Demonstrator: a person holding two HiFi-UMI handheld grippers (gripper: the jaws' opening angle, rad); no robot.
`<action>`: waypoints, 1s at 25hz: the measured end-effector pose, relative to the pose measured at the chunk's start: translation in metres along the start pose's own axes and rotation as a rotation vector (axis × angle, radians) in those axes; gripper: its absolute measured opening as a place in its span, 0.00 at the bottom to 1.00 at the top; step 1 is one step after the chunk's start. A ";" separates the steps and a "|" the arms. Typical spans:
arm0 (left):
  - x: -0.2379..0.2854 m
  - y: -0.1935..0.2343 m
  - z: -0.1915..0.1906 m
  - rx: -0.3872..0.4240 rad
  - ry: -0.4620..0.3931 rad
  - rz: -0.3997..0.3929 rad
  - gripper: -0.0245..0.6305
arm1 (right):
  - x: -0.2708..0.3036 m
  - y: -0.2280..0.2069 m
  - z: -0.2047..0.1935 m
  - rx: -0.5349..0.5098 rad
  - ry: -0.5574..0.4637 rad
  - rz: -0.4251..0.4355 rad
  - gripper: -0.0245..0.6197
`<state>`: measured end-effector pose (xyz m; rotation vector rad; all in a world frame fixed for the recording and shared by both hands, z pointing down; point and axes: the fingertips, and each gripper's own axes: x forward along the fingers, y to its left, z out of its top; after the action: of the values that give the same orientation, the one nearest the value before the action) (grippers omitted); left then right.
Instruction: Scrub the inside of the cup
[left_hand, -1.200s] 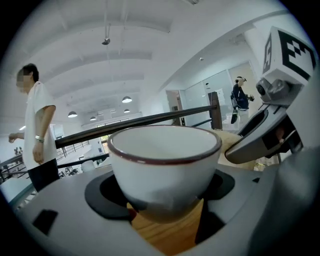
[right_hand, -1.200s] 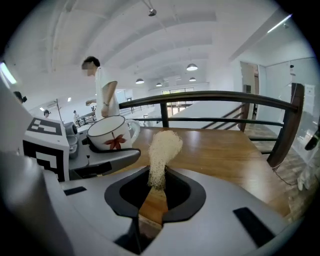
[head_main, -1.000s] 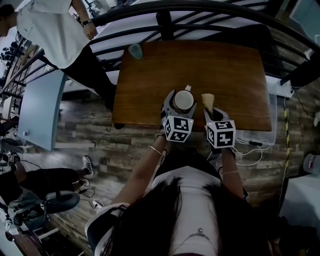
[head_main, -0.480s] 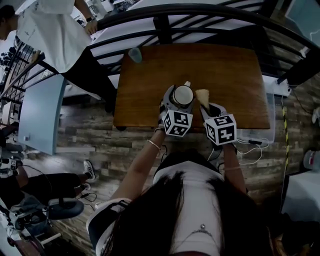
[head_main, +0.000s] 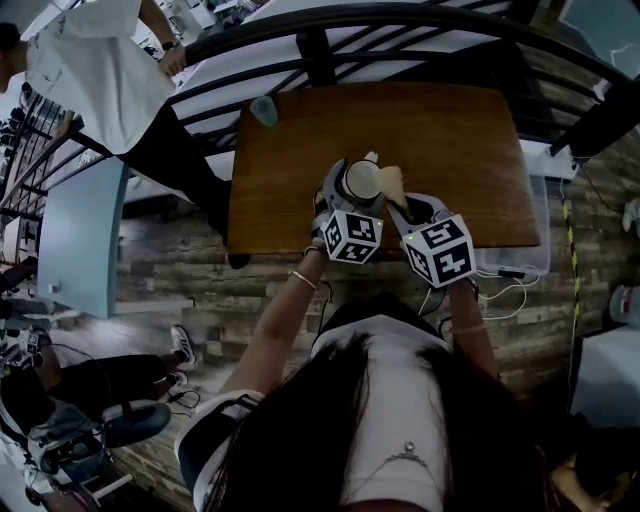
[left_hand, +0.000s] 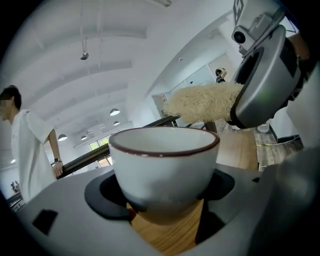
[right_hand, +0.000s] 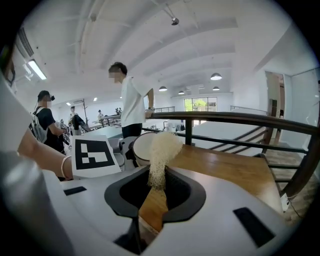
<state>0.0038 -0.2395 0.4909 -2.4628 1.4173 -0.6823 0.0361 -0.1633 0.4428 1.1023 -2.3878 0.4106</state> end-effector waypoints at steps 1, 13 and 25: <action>-0.001 0.002 0.001 0.005 -0.004 0.001 0.66 | 0.001 0.003 0.001 -0.009 0.004 0.005 0.16; -0.017 0.008 0.011 0.161 -0.025 0.023 0.66 | 0.007 0.028 0.004 -0.053 0.050 0.065 0.16; -0.032 0.004 0.016 0.308 -0.062 0.027 0.66 | 0.012 0.045 -0.005 -0.058 0.143 0.132 0.16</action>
<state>-0.0049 -0.2144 0.4661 -2.2037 1.2183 -0.7485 -0.0043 -0.1403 0.4504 0.8626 -2.3374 0.4468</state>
